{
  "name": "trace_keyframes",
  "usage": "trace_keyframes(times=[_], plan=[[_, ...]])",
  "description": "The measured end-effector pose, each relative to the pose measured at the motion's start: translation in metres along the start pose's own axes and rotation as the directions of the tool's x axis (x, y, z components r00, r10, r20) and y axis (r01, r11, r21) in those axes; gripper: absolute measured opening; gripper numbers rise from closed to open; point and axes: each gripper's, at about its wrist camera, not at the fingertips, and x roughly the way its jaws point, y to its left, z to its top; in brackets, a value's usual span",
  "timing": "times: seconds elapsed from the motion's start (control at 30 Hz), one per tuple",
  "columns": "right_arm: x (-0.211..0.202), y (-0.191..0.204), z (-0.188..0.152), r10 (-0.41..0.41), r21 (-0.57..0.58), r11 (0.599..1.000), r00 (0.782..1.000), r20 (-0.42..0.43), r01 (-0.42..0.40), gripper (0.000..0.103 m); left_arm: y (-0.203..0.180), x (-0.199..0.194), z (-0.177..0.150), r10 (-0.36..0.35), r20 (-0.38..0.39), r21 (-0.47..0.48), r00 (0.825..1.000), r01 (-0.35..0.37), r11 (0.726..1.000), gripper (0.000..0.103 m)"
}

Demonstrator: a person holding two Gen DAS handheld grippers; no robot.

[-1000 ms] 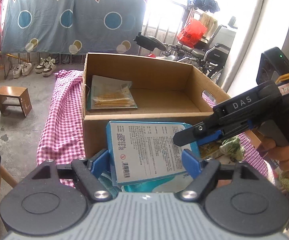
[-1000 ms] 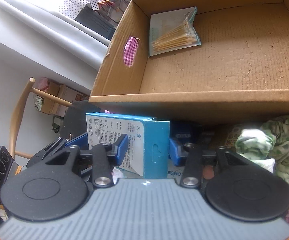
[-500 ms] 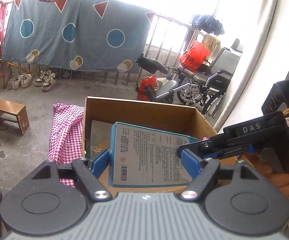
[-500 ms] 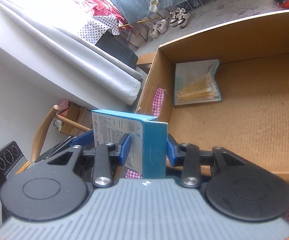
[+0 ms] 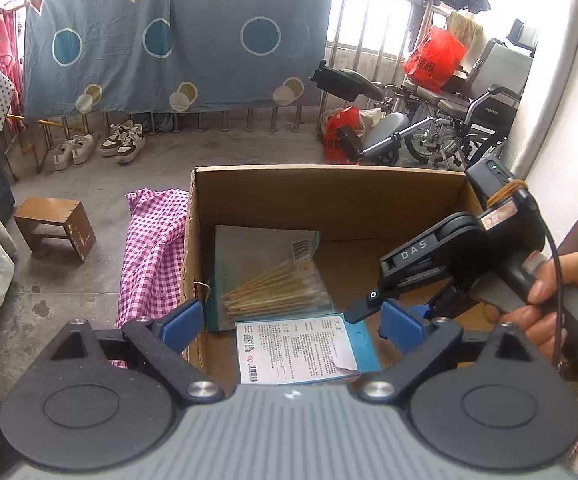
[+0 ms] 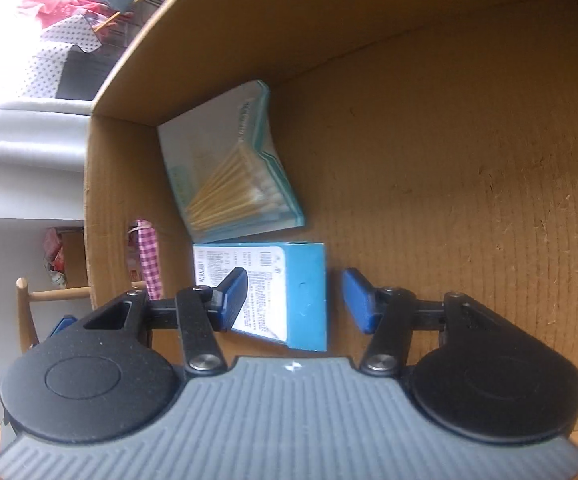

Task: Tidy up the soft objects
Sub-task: 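Lower the medicine box into the cardboard box and open the right tool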

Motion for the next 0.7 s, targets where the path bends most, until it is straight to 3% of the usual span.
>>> trace_keyframes(times=[0.13, 0.4, 0.7], plan=[[0.012, 0.005, -0.003, -0.021, -0.018, 1.000, 0.999, -0.034, 0.020, 0.064, 0.005, -0.022, -0.009, 0.013, 0.043, -0.003, 0.999, -0.013, 1.000, 0.099], [0.037, 0.043, -0.011, -0.038, -0.042, 0.999, 0.996, -0.084, 0.035, 0.065, 0.024, -0.070, -0.041, 0.008, 0.112, -0.060, 0.994, -0.002, 0.998, 0.100], [0.037, 0.061, -0.017, -0.080, -0.073, 0.994, 0.995, -0.053, 0.076, 0.075, 0.043, -0.092, -0.080, 0.007, 0.100, -0.165, 0.995, 0.010, 0.986, 0.100]])
